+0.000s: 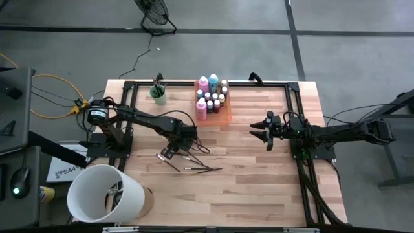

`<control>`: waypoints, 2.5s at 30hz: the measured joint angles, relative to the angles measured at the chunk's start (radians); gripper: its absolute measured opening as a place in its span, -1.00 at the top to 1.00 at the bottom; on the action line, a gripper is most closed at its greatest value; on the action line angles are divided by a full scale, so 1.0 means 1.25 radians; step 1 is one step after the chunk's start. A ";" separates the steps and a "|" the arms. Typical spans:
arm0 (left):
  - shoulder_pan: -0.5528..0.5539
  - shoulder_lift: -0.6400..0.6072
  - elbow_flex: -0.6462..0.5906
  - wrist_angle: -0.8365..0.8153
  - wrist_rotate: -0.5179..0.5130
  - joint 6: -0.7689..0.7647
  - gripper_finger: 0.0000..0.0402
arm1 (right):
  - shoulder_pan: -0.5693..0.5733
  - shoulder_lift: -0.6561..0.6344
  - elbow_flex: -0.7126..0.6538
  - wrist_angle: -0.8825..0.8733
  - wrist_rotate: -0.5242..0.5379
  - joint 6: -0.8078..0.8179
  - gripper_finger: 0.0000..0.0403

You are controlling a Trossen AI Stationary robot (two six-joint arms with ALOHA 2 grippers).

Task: Pick & Place Paint Supplies
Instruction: Put the orange paintbrush into the cup

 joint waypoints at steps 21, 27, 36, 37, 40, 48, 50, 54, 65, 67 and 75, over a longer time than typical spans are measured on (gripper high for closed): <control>0.001 0.003 0.025 -0.038 0.031 -0.069 1.00 | 0.000 0.000 0.000 0.000 0.000 0.000 0.21; 0.000 0.007 0.142 -0.173 -0.018 -0.122 1.00 | 0.000 0.000 0.000 0.000 0.000 0.000 0.21; 0.000 0.003 0.307 -0.443 -0.235 -0.163 1.00 | 0.000 0.000 0.000 0.000 0.000 0.000 0.21; 0.000 0.003 0.327 -0.480 -0.265 -0.169 1.00 | 0.000 0.000 0.000 0.000 0.000 0.000 0.21; 0.000 0.003 0.387 -0.584 -0.351 -0.182 1.00 | 0.000 0.000 0.000 0.000 0.000 0.000 0.21; 0.006 -0.014 0.479 -0.691 -0.542 -0.172 1.00 | 0.000 0.000 0.000 0.000 0.000 0.000 0.21; 0.013 -0.018 0.482 -0.690 -0.589 -0.167 1.00 | 0.000 0.000 0.000 0.000 0.000 0.000 0.21; 0.040 -0.009 0.481 -0.688 -0.621 -0.161 1.00 | 0.000 0.000 0.000 0.000 0.000 0.000 0.21; 0.063 -0.008 0.481 -0.688 -0.719 -0.046 1.00 | 0.000 0.000 0.000 0.000 0.000 0.000 0.21; 0.063 -0.008 0.481 -0.688 -0.761 -0.026 1.00 | 0.000 0.000 0.000 0.000 0.000 0.000 0.21; 0.064 -0.008 0.481 -0.688 -0.861 0.083 1.00 | 0.000 0.000 0.000 0.000 0.000 0.000 0.21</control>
